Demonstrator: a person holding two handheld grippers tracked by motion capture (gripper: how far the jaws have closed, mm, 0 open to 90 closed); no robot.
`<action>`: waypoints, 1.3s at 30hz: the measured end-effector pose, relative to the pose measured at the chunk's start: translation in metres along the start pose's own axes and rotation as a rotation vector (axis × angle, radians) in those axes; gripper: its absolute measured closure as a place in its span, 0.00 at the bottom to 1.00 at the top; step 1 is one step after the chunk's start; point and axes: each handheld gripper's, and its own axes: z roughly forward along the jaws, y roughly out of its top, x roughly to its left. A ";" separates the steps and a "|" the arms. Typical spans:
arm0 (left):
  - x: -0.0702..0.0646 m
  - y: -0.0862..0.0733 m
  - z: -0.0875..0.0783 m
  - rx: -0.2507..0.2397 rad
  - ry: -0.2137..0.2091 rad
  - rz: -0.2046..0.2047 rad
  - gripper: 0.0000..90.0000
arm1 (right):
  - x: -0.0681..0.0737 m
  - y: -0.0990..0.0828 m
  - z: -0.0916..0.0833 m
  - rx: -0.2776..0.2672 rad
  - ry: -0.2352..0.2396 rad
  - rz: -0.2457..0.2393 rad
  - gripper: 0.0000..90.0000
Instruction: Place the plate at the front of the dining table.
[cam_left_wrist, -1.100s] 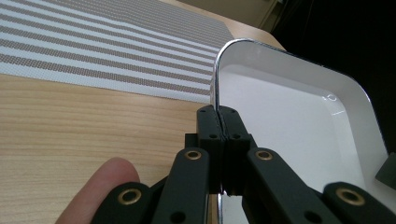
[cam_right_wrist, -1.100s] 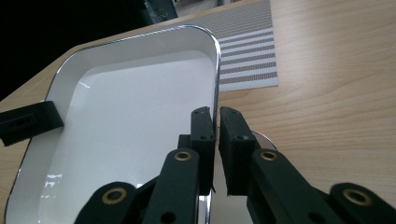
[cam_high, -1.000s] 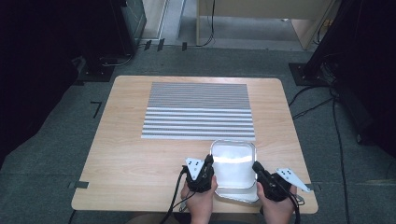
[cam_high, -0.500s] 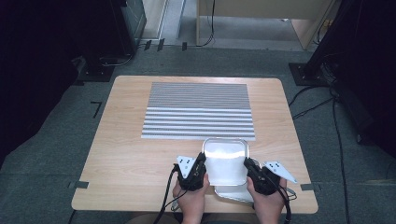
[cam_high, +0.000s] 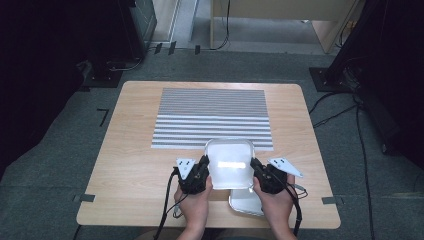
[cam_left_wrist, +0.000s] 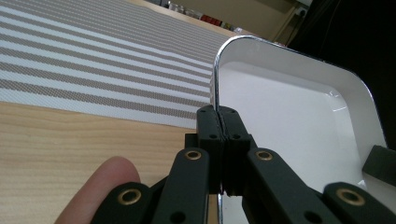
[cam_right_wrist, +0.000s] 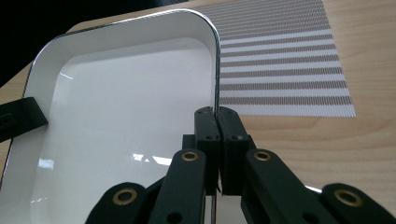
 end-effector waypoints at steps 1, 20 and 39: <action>0.003 0.006 0.002 -0.004 0.002 -0.003 1.00 | 0.004 0.006 0.004 0.002 0.002 -0.012 0.99; 0.037 0.048 0.038 -0.007 0.029 -0.013 1.00 | 0.028 0.048 0.056 0.014 0.006 -0.041 1.00; 0.055 0.073 0.077 0.029 0.075 0.001 1.00 | 0.027 0.072 0.105 0.065 0.022 -0.018 1.00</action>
